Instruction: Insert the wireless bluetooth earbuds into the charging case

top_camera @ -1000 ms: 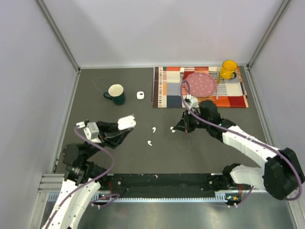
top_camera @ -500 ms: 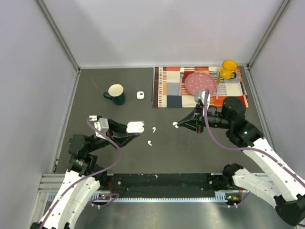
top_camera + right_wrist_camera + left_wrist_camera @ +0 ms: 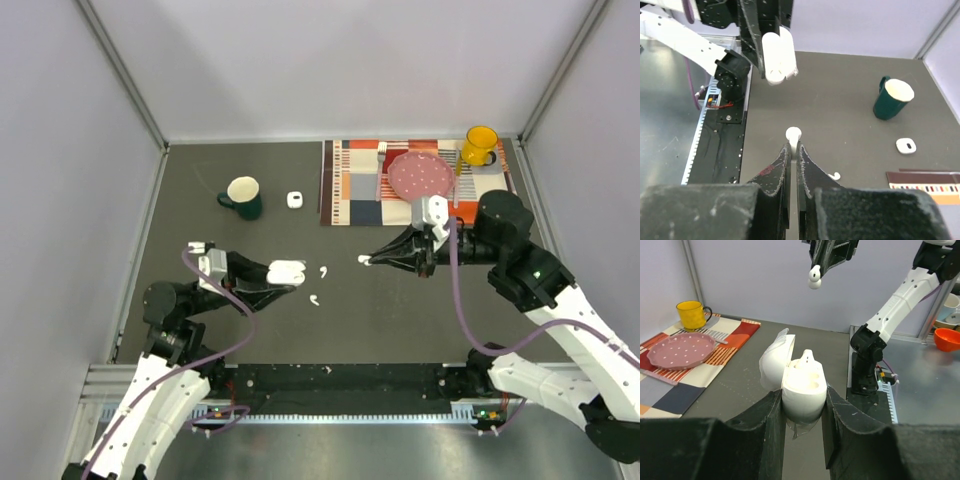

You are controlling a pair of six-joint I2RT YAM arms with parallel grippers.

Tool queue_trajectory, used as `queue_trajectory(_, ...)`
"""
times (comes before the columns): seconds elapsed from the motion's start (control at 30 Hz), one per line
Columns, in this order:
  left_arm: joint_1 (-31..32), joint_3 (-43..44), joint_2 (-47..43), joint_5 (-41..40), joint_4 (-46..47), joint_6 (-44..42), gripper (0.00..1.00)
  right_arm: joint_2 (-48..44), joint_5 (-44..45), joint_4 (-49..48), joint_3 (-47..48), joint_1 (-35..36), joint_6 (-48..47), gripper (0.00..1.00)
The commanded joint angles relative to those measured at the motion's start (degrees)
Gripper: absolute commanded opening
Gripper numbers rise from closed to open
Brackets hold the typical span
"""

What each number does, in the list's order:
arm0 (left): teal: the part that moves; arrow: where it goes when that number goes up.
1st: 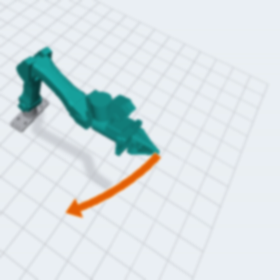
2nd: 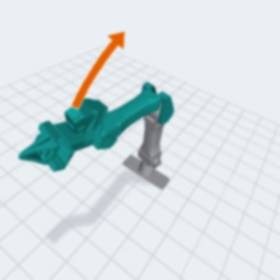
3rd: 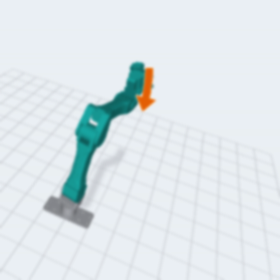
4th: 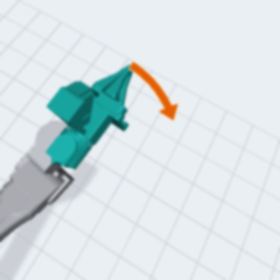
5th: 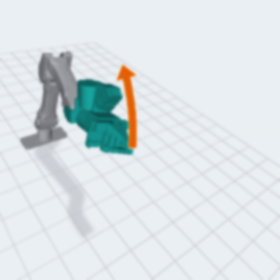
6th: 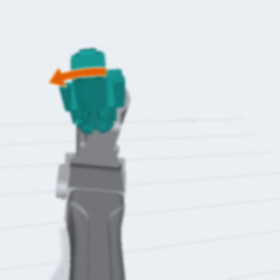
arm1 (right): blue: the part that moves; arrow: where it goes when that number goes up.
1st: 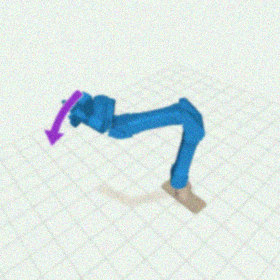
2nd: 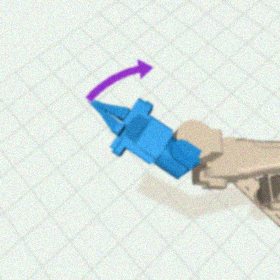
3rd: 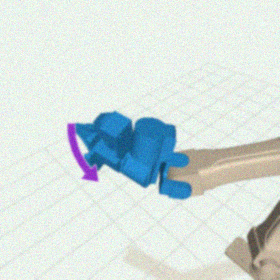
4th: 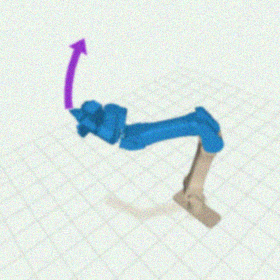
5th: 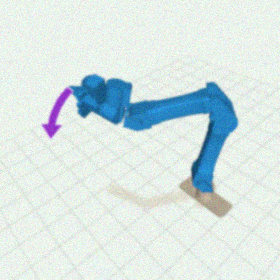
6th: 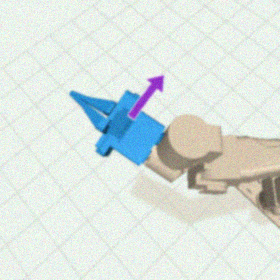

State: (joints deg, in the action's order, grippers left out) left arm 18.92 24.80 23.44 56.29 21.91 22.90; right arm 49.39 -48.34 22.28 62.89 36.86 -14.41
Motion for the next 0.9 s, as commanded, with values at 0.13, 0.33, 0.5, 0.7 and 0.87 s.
queue_trajectory(0.13,0.2,-0.9,1.7,3.6,7.6,3.3,0.0,4.2,1.8,3.4,7.9,6.6,-7.7,0.0)
queue_trajectory(0.33,0.9,-2.7,1.9,4.9,8.4,1.5,0.0,8.3,6.7,3.0,9.9,16.0,-9.8,0.0)
queue_trajectory(0.5,1.4,-2.9,2.0,5.1,8.4,0.1,0.0,11.8,10.5,2.9,12.1,21.8,-10.7,0.0)
queue_trajectory(0.7,1.8,-3.0,2.4,5.9,7.8,-0.4,0.0,14.2,12.3,1.4,13.6,23.3,-10.5,0.0)
queue_trajectory(0.87,2.1,-3.1,2.6,5.3,6.6,-1.6,0.0,14.7,13.6,-3.3,12.9,24.0,-8.2,0.0)
